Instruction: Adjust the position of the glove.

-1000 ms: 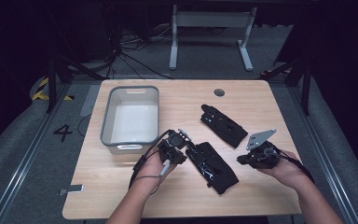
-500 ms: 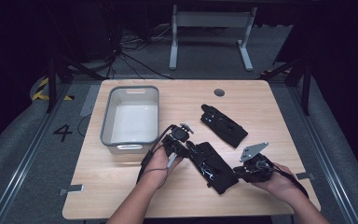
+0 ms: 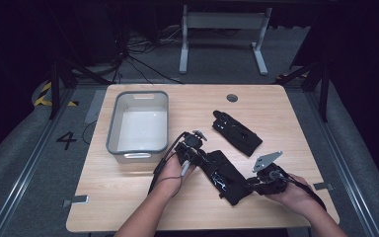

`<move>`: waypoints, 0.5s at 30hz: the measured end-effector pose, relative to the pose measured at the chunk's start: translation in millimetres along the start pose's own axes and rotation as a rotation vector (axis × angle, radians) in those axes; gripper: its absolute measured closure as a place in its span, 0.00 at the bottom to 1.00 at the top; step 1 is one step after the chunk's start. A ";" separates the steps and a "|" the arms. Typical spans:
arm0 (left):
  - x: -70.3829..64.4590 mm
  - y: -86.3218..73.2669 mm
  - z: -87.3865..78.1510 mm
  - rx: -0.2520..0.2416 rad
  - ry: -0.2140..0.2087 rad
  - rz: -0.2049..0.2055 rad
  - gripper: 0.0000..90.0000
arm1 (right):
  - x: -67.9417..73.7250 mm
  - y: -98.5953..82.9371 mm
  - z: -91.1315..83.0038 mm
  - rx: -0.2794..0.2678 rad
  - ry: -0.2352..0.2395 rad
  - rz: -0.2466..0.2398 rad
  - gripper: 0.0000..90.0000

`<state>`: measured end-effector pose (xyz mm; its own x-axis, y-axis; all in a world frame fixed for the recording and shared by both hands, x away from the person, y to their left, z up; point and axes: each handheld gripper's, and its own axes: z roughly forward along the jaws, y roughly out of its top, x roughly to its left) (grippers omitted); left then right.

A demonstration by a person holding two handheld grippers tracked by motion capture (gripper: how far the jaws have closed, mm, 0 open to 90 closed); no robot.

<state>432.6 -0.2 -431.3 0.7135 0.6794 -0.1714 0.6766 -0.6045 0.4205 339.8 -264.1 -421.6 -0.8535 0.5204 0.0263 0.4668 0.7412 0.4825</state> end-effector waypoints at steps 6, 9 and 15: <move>-0.8 1.1 6.1 0.026 0.006 0.006 0.74 | 1.0 0.1 2.5 0.023 0.001 0.020 0.76; -1.1 1.5 6.8 0.025 0.007 0.005 0.75 | -0.3 0.9 0.3 0.057 -0.020 0.065 0.75; -4.6 1.9 7.6 0.019 0.008 0.014 0.84 | -1.3 0.1 4.5 0.078 -0.014 0.093 0.69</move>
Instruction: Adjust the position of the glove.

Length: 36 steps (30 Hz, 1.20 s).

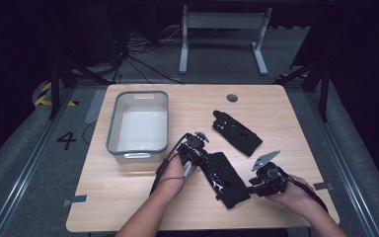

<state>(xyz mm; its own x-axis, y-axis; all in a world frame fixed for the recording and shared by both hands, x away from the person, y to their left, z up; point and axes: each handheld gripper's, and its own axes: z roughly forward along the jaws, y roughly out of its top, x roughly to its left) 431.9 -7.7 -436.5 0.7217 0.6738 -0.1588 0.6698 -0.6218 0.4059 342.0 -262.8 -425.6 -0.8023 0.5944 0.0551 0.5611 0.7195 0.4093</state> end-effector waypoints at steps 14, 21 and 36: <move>-7.0 0.6 0.8 -0.010 0.033 0.029 0.93 | 29.3 13.4 3.0 -0.028 0.062 -0.096 0.64; -9.2 1.1 0.9 -0.016 0.053 0.031 0.94 | 47.5 19.8 6.4 -0.061 0.097 -0.133 0.63; -8.1 -1.6 -2.4 -0.022 0.062 0.020 0.94 | 71.4 27.1 30.0 -0.059 0.137 -0.201 0.64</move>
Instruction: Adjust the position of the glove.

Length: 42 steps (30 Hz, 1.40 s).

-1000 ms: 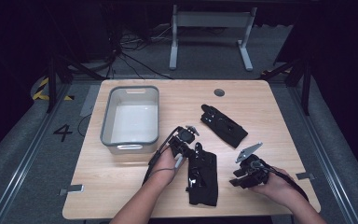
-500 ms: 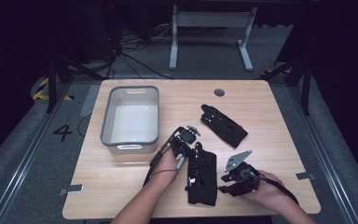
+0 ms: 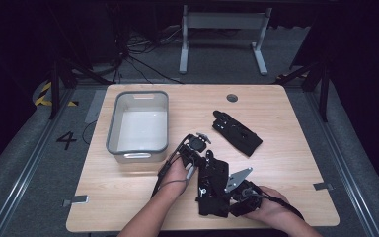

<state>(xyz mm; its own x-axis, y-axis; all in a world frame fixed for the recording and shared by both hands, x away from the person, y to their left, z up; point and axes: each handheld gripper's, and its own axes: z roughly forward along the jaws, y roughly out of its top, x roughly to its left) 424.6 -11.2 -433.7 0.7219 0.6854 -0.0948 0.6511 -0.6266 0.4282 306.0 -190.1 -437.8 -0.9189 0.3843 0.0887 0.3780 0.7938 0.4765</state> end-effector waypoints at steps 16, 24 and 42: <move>2.8 -4.1 -12.3 -0.025 -0.010 0.002 0.96 | -13.7 -6.0 -9.1 0.012 -0.075 -0.046 1.00; 3.9 -5.5 -17.2 -0.039 -0.004 -0.006 0.96 | -16.5 -8.5 -28.8 -0.045 -0.084 -0.024 1.00; 7.7 -6.6 -13.7 -0.020 -0.008 -0.021 0.96 | 3.1 -5.4 0.8 0.006 0.035 -0.143 0.74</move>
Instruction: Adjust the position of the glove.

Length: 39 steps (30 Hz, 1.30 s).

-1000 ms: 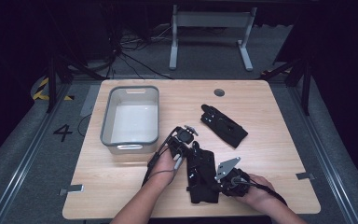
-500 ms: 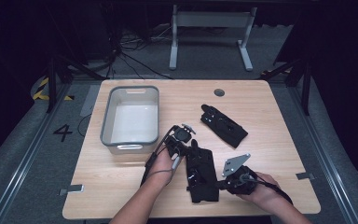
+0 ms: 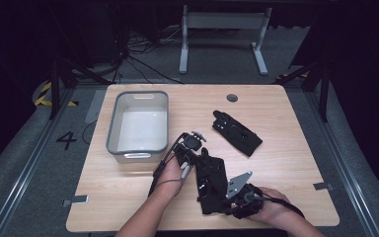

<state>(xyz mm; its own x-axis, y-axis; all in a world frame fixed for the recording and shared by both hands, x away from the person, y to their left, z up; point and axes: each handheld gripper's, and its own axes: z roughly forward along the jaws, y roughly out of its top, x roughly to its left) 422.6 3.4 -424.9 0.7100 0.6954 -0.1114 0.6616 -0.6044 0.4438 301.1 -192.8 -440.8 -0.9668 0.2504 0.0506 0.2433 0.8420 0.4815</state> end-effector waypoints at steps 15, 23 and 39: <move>2.3 -5.1 -10.3 -0.023 -0.001 -0.008 0.96 | -9.5 -2.9 -18.8 -0.007 -0.070 0.004 0.99; -2.6 -12.2 -31.5 -0.094 -0.050 -0.027 0.96 | -22.6 -13.9 -56.7 -0.064 -0.174 0.049 0.99; -61.3 -63.6 -41.3 -0.093 -0.135 0.056 0.96 | -51.8 -39.1 -62.1 -0.026 -0.287 0.084 0.99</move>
<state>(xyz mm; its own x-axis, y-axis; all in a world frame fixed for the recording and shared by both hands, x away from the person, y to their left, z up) 327.1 15.3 -409.6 0.7750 0.5996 -0.1996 0.5995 -0.5977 0.5323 336.8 -268.4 -407.8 -0.8809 0.4468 -0.1560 0.3161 0.8008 0.5087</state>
